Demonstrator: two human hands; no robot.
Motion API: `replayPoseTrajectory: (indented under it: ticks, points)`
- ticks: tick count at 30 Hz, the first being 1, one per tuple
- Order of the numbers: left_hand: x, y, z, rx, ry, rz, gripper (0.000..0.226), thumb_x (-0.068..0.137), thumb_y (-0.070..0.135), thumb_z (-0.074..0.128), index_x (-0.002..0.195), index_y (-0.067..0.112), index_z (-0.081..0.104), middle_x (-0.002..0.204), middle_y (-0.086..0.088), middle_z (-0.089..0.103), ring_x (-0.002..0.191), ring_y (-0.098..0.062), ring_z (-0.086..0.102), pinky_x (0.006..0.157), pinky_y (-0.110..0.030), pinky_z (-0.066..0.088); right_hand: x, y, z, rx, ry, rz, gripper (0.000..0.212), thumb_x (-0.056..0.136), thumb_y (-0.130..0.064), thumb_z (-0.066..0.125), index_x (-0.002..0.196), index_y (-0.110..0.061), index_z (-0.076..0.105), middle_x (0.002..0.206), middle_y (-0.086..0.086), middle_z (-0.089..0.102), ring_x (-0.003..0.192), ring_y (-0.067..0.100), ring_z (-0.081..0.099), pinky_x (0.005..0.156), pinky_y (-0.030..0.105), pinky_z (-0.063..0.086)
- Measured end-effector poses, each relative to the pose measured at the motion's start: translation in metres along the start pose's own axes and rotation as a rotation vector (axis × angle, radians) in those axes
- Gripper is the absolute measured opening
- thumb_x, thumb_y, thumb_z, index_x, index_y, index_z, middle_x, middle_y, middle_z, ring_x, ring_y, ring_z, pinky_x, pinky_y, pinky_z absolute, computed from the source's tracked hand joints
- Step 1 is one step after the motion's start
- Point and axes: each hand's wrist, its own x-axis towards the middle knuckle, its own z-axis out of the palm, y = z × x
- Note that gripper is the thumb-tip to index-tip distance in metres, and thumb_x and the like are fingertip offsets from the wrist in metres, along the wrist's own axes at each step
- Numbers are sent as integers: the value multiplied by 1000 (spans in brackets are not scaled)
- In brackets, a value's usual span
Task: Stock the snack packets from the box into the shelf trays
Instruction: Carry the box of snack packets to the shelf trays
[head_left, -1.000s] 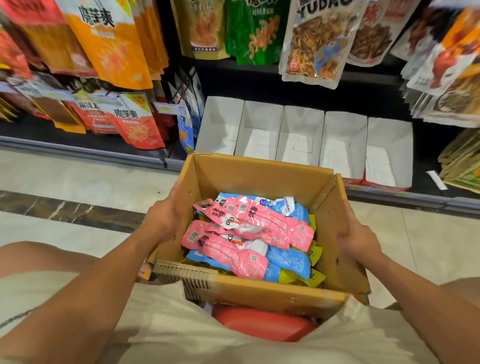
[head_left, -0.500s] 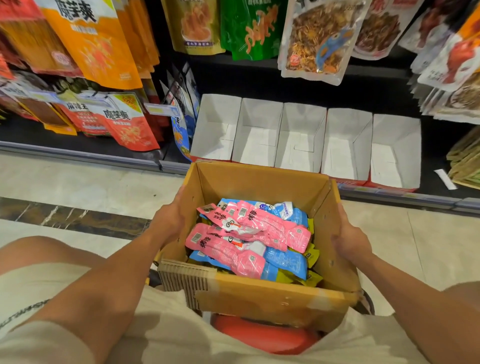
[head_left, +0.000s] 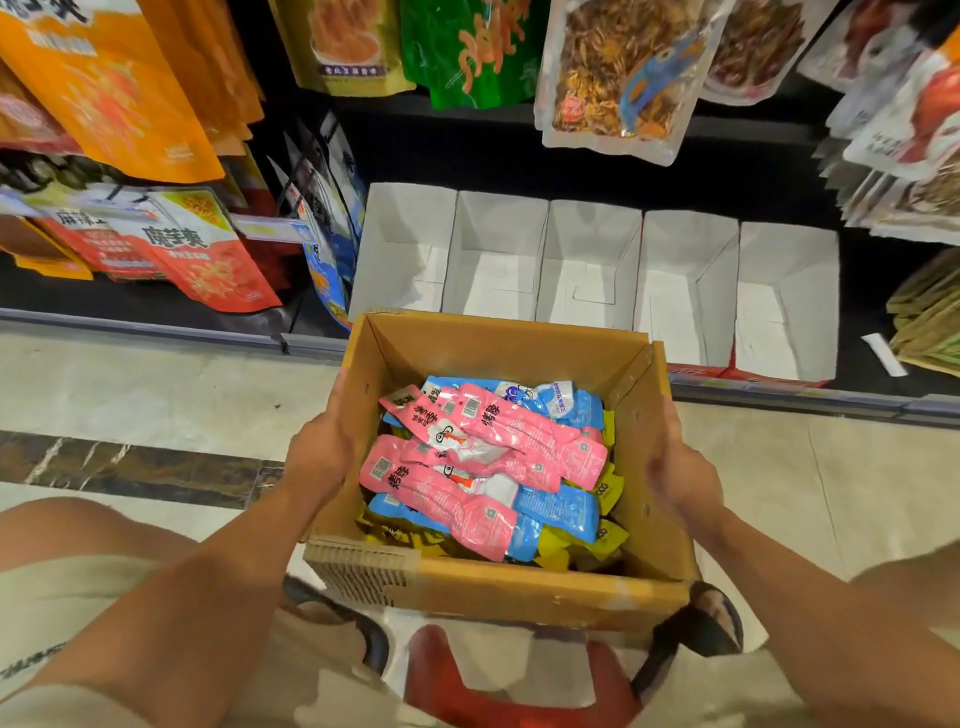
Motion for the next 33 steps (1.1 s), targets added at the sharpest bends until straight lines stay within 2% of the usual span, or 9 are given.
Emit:
replayPoseTrajectory:
  ticks: [6, 15, 18, 21, 23, 25, 26, 29, 33]
  points:
    - [2, -13, 10, 20, -23, 51, 95, 100, 14, 54, 162, 36, -14, 96, -17, 66, 75, -33, 58, 67, -42, 42, -4, 2, -1, 18, -49, -38, 100, 92, -11, 54, 155, -36, -21, 82, 9, 64, 60, 24, 55, 56, 35, 44]
    - [-5, -3, -6, 118, -242, -27, 103, 98, 14, 55, 158, 34, -26, 119, -19, 56, 90, -31, 61, 76, -41, 47, -7, 3, -7, -4, -254, 46, 110, 91, -21, 60, 149, -35, -33, 93, 15, 64, 72, 24, 66, 71, 41, 57]
    - [-9, 12, -32, 238, -316, -20, 80, 98, 21, 59, 163, 19, 13, 135, -18, 54, 112, -33, 61, 87, -39, 50, -3, -8, -25, 19, -279, 93, 90, 90, -30, 62, 155, -29, 0, 103, 12, 68, 86, 27, 68, 77, 43, 58]
    - [-19, 37, -66, 312, -320, 102, 55, 99, 18, 57, 151, 12, 43, 143, -14, 54, 125, -32, 57, 97, -38, 49, -4, -34, -57, -72, -265, 49, 41, 90, -33, 59, 128, -18, 55, 114, 9, 67, 93, 25, 63, 83, 39, 56]
    - [-26, 56, -88, 332, -277, 209, 41, 97, 14, 54, 139, 12, 54, 142, -13, 56, 124, -33, 58, 99, -44, 50, -19, -63, -94, -102, -258, -54, 9, 91, -20, 56, 95, -15, 63, 99, 8, 68, 85, 23, 58, 73, 31, 51]
    - [-31, 74, -111, 361, -229, 303, 37, 95, 14, 53, 131, 17, 57, 142, -13, 56, 124, -34, 57, 100, -50, 50, -27, -87, -126, -14, -232, -115, 14, 90, -9, 56, 78, -16, 57, 85, 4, 63, 83, 24, 59, 65, 29, 47]
    - [-33, 81, -122, 363, -191, 341, 44, 95, 15, 53, 138, 20, 54, 147, -11, 52, 130, -34, 54, 103, -51, 49, -27, -95, -138, 25, -221, -145, 7, 89, -9, 59, 85, -15, 61, 91, 5, 65, 89, 25, 62, 68, 29, 51]
    - [-47, 102, -155, 345, -94, 426, 52, 98, 16, 54, 149, 26, 46, 152, -4, 46, 139, -30, 47, 107, -51, 47, -33, -121, -171, 69, -116, -255, 48, 91, -19, 64, 138, -18, 54, 142, 8, 55, 127, 26, 55, 103, 34, 47]
    - [-53, 112, -171, 348, 8, 498, 56, 102, 24, 56, 155, 31, 39, 160, 4, 37, 144, -24, 40, 108, -46, 46, -38, -154, -191, 81, -21, -360, 49, 95, -33, 63, 142, -26, 51, 149, 2, 49, 133, 24, 50, 108, 37, 44]
